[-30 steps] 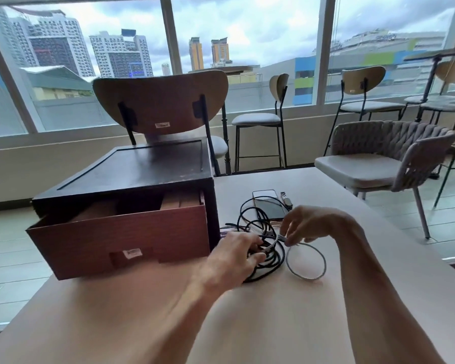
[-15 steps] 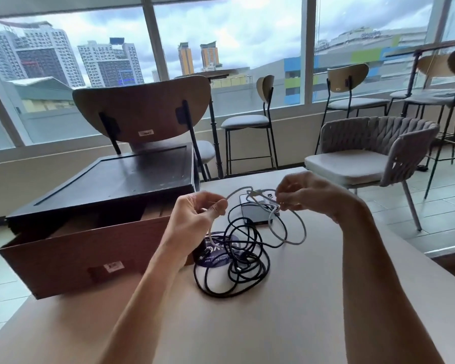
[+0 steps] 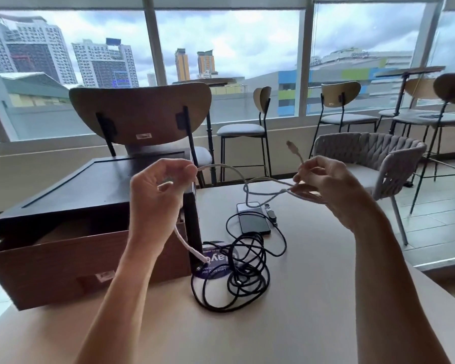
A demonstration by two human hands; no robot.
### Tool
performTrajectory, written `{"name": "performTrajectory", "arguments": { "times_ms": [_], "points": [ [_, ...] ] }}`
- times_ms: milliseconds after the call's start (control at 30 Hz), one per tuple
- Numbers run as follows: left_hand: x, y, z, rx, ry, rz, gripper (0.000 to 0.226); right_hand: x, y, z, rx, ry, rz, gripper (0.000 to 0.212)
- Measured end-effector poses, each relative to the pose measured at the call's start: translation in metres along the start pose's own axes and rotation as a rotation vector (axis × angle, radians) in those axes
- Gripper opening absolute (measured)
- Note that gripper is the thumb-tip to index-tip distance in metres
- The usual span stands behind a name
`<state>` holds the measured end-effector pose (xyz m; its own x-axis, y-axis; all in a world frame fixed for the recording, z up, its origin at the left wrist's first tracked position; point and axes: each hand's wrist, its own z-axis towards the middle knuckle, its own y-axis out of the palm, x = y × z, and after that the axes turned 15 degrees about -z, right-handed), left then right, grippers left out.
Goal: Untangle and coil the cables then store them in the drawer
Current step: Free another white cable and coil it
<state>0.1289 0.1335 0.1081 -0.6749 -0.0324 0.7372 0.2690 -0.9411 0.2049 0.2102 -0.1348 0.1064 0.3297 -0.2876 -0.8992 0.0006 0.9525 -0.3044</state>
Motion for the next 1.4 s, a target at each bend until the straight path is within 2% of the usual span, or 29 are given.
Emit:
{"name": "performTrajectory", "arguments": {
  "times_ms": [133, 233, 300, 433, 567, 700, 767, 867, 1000, 1100, 1200, 1267, 1333, 1400],
  "points": [
    [0.012, -0.01, 0.004, -0.026, -0.104, -0.043, 0.014, -0.004, 0.009, 0.0, -0.047, 0.04, -0.01, 0.005],
    [0.008, -0.011, 0.003, -0.068, -0.236, -0.17, 0.019, -0.012, 0.019, -0.003, -0.152, 0.036, -0.01, 0.007],
    [0.003, -0.009, 0.0, -0.095, -0.276, -0.158, 0.021, -0.02, 0.027, -0.006, -0.222, 0.017, 0.003, 0.008],
    [-0.005, 0.002, -0.005, -0.172, -0.277, -0.042, 0.022, -0.035, 0.043, -0.011, -0.287, -0.027, 0.198, 0.008],
    [-0.006, 0.008, -0.01, -0.231, -0.308, 0.021, 0.027, -0.044, 0.058, -0.013, -0.284, -0.082, 0.256, 0.007],
    [-0.013, 0.002, -0.007, -0.252, -0.261, 0.278, 0.044, -0.05, 0.067, -0.014, -0.274, -0.062, 0.452, 0.011],
    [-0.015, -0.001, -0.007, -0.248, -0.243, 0.345, 0.032, -0.052, 0.07, -0.013, -0.253, -0.039, 0.572, 0.013],
    [-0.013, -0.003, -0.007, -0.286, -0.299, 0.214, 0.017, -0.054, 0.073, -0.012, -0.229, -0.03, 0.696, 0.008],
    [-0.011, 0.006, -0.012, -0.474, -0.397, 0.05, 0.042, -0.053, 0.077, -0.011, -0.261, -0.09, 0.802, 0.012],
    [-0.022, 0.015, -0.018, -0.497, -0.409, 0.114, 0.048, -0.051, 0.081, -0.01, -0.27, -0.125, 0.858, 0.014],
    [-0.03, 0.016, -0.021, -0.502, -0.371, 0.223, 0.03, -0.047, 0.082, -0.006, -0.245, -0.132, 0.796, 0.018],
    [-0.029, 0.01, -0.019, -0.475, -0.333, 0.24, 0.015, -0.042, 0.077, -0.004, -0.205, -0.122, 0.589, 0.032],
    [-0.023, 0.002, -0.013, -0.381, -0.327, 0.16, 0.006, -0.035, 0.065, -0.003, -0.191, -0.089, 0.295, 0.052],
    [-0.017, -0.007, -0.007, -0.252, -0.323, 0.039, 0.006, -0.026, 0.055, -0.004, -0.267, -0.031, 0.159, 0.049]
  ]
}}
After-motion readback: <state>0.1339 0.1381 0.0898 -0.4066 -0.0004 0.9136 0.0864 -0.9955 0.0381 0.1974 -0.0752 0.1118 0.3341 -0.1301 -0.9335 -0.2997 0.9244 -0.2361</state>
